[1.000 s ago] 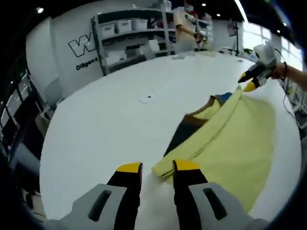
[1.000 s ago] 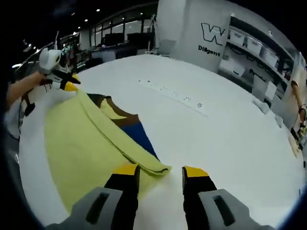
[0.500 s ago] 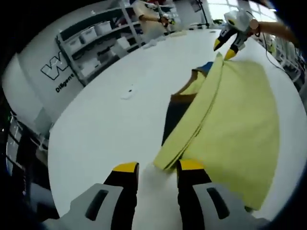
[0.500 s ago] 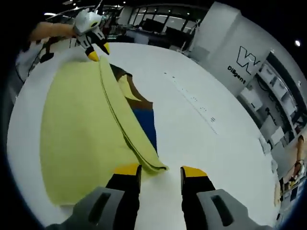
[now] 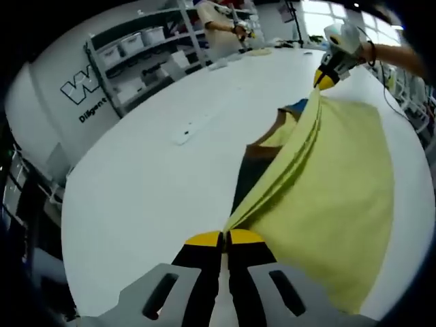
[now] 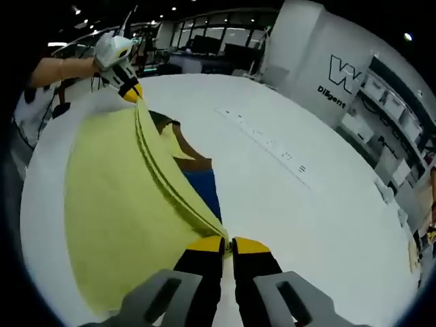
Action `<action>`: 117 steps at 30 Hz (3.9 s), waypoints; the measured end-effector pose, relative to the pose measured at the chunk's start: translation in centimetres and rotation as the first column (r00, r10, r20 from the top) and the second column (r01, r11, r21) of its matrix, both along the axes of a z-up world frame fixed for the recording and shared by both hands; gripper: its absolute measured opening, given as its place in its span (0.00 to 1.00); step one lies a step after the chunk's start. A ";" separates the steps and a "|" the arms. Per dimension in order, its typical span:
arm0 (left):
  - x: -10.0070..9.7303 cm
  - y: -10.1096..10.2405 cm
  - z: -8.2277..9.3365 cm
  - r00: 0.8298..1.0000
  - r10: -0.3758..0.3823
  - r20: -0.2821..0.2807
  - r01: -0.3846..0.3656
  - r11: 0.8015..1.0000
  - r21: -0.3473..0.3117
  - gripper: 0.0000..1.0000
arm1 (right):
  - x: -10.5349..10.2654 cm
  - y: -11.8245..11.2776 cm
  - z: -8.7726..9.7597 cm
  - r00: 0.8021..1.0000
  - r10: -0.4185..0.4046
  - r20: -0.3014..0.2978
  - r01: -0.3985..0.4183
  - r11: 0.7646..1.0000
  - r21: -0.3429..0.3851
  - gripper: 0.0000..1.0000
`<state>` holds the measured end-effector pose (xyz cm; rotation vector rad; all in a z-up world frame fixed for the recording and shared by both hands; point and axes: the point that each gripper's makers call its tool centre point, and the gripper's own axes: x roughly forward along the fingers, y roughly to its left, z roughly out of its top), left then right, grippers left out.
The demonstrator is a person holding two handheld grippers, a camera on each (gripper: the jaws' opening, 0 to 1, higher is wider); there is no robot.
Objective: Fold the garment on the visible template until the final outline fits inside the template.
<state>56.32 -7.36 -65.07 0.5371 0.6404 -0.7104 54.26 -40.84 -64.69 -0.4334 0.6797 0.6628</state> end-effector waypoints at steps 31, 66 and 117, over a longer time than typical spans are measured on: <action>1.6 1.0 -1.6 0.892 0.403 -0.207 -0.440 0.880 -0.182 0.11 | 1.7 -0.6 -2.6 0.856 -0.454 -0.247 0.507 0.830 0.234 0.07; -6.7 0.4 3.5 0.937 0.303 -0.172 -0.342 0.894 -0.289 0.87 | -7.4 5.0 2.0 0.928 -0.214 -0.306 0.320 0.878 0.356 0.92; -15.1 1.4 -1.3 0.941 0.199 -0.273 -0.282 0.909 -0.306 0.10 | -16.5 1.2 -2.2 0.962 -0.111 -0.247 0.160 0.969 0.186 0.00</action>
